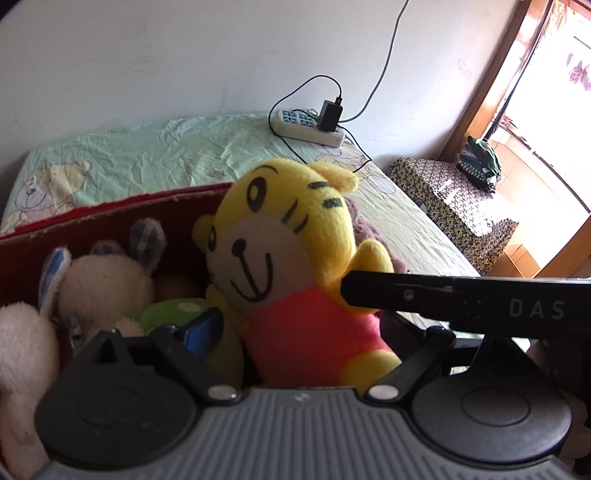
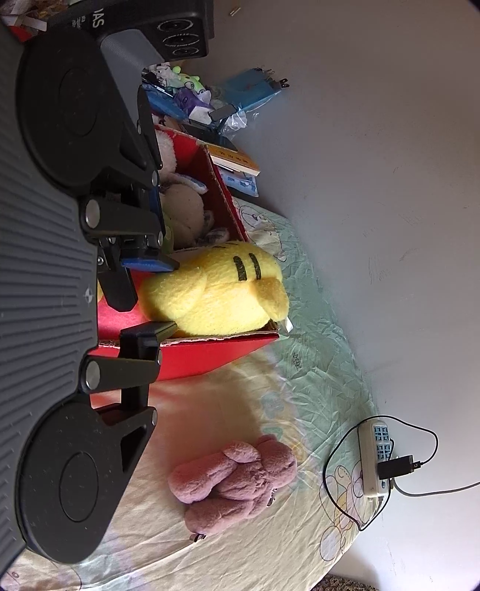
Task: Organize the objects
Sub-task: 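Lower the tiger plush into the red box and open the right gripper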
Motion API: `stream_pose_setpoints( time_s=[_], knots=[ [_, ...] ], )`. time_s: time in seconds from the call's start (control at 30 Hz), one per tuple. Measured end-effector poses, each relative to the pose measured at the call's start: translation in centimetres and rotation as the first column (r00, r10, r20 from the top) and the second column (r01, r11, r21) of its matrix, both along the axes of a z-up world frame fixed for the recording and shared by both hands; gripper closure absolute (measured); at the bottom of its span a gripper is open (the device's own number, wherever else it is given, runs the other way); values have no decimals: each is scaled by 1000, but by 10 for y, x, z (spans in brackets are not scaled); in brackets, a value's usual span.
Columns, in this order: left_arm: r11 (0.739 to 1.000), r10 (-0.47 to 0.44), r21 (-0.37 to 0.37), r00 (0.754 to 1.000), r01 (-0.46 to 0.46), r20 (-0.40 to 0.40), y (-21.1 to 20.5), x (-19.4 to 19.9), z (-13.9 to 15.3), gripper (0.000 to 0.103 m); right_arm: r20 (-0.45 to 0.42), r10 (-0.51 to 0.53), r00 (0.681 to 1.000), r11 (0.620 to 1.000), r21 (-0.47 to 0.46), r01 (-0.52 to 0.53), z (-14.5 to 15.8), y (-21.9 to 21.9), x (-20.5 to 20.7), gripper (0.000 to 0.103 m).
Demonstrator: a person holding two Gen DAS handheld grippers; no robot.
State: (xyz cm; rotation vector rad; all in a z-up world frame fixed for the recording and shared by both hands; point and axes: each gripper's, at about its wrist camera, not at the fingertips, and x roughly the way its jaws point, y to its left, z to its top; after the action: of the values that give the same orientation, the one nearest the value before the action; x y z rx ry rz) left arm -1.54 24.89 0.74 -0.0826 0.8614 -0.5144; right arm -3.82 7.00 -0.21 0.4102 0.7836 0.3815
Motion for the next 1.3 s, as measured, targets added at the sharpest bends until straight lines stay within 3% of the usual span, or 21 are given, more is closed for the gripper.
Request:
stream_pose_setpoints(
  time_s=[0.23, 0.4, 0.7, 0.87, 0.97, 1.2, 1.3],
  knots=[
    [991, 90, 96, 996, -90, -2, -20, -4, 4, 10, 11, 93, 996, 996, 11, -93, 0, -16, 6, 71],
    [965, 201, 169, 980, -200, 11, -39, -9, 9, 9, 18, 169, 985, 985, 21, -170, 1, -35, 11, 71],
    [863, 411, 298, 910, -408, 56, -71, -22, 15, 7, 49, 288, 956, 955, 65, -290, -1, -67, 18, 71],
    [796, 491, 357, 867, -488, 91, -84, -28, 18, 5, 49, 315, 948, 944, 85, -318, -5, -74, 21, 71],
    [773, 515, 377, 852, -510, 97, -88, -31, 18, 5, 52, 316, 947, 943, 87, -320, -6, -75, 19, 71],
    [768, 505, 385, 854, -512, 128, -81, -33, 24, 5, 89, 270, 959, 960, 55, -276, -1, -66, 15, 70],
    [793, 477, 373, 872, -481, 110, -75, -30, 25, 5, 85, 249, 965, 965, 57, -254, 0, -62, 14, 70]
  ],
)
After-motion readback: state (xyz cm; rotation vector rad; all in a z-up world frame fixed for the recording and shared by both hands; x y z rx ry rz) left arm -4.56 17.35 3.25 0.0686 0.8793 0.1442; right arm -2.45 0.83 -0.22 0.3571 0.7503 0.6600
